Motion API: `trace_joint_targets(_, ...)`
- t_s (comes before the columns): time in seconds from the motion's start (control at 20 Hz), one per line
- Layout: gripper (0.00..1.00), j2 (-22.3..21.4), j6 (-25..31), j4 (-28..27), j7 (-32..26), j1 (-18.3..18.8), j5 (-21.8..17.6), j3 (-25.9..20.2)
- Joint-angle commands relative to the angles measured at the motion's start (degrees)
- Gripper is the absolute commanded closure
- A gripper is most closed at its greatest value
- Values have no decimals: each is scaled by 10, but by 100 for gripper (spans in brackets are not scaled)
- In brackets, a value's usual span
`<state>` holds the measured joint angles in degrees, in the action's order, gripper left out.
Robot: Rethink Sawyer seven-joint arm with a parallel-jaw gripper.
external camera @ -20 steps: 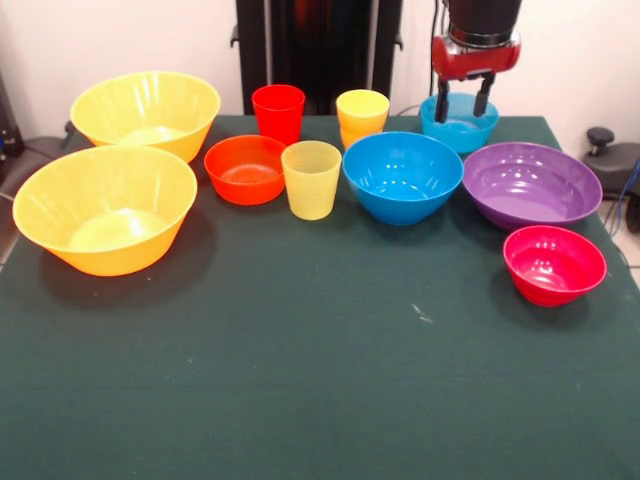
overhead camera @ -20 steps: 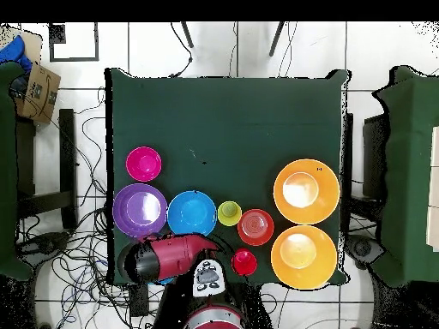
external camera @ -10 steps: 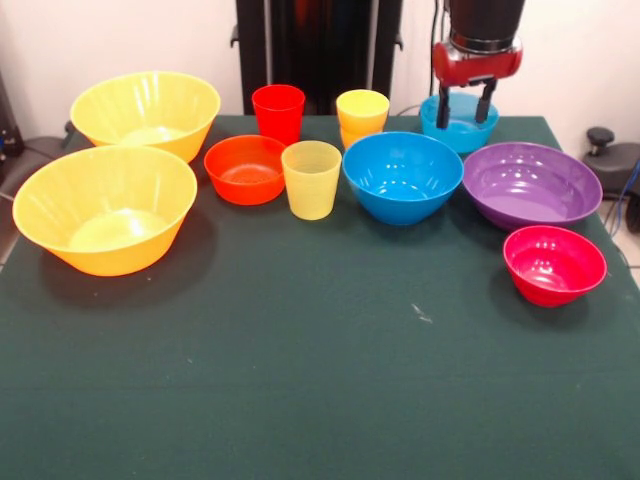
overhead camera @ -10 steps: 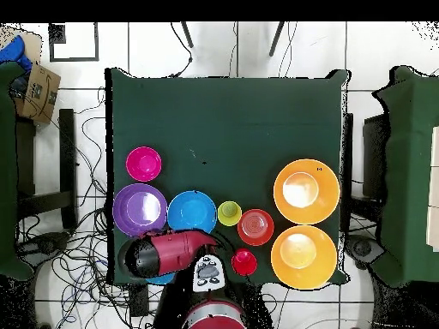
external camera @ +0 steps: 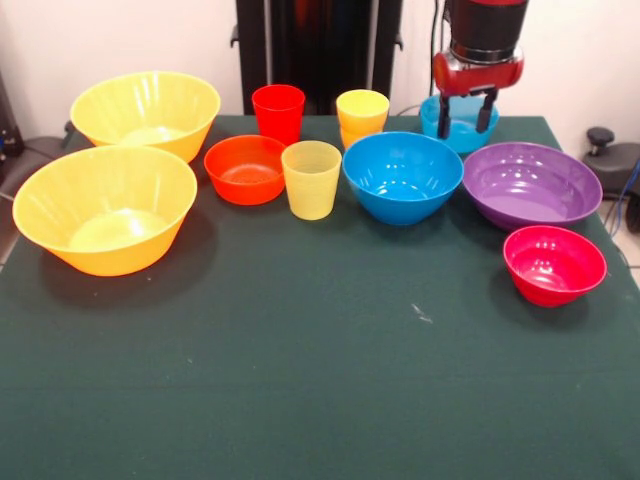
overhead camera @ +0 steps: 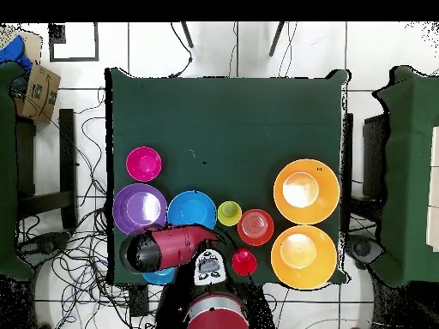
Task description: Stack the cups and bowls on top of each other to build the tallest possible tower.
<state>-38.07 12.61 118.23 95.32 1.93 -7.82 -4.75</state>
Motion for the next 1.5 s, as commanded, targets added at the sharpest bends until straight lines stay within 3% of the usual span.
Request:
trace_joint_targets(0.05, 0, 10, 21, -38, 51, 20, -4, -30)
trace_joint_targets(0.45, 0, 1, 42, -44, 36, 33, -11, -31)
trace_joint_targets(0.9, 0, 7, 18, -41, 37, 33, -24, -23)
trace_joint_targets(1.5, 0, 43, -80, -19, 72, 3, -36, -8)
